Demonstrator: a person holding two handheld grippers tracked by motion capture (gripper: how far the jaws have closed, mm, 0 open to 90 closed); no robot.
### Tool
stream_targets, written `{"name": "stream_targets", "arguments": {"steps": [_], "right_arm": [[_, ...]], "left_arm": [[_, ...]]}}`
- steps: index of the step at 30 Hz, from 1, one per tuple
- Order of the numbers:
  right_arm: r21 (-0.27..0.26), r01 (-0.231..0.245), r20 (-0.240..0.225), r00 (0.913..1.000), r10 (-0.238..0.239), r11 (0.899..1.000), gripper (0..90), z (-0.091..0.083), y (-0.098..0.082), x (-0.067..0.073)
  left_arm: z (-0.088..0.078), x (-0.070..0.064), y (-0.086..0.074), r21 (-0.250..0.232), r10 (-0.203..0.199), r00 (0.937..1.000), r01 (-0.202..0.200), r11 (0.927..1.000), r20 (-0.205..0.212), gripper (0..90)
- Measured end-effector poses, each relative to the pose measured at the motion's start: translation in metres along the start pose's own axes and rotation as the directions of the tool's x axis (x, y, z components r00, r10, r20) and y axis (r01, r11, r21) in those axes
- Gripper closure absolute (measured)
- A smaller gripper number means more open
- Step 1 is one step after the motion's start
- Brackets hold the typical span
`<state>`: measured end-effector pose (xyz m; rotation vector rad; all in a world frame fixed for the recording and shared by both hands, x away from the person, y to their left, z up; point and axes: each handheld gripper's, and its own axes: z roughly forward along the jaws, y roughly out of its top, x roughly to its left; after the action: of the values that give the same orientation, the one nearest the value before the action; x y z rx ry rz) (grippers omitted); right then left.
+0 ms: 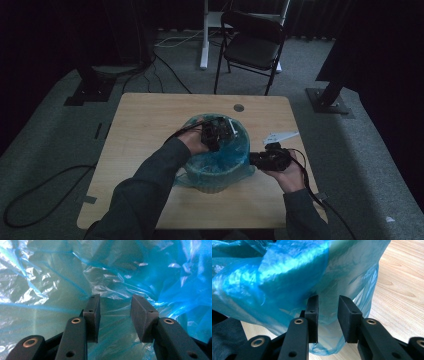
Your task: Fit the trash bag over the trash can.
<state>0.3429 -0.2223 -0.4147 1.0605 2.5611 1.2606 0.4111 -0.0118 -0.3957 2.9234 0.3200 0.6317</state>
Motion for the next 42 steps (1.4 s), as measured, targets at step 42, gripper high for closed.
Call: {"name": "stream_targets", "arguments": {"steps": [42], "right_arm": [[-0.084,-0.037,0.126,0.9909,0.047,0.996,53.8,-0.017,-0.012,-0.022]], "left_arm": [[-0.084,0.032,-0.143,-0.674,-0.557,0.8171,0.496,0.5475,0.148,54.6]]}}
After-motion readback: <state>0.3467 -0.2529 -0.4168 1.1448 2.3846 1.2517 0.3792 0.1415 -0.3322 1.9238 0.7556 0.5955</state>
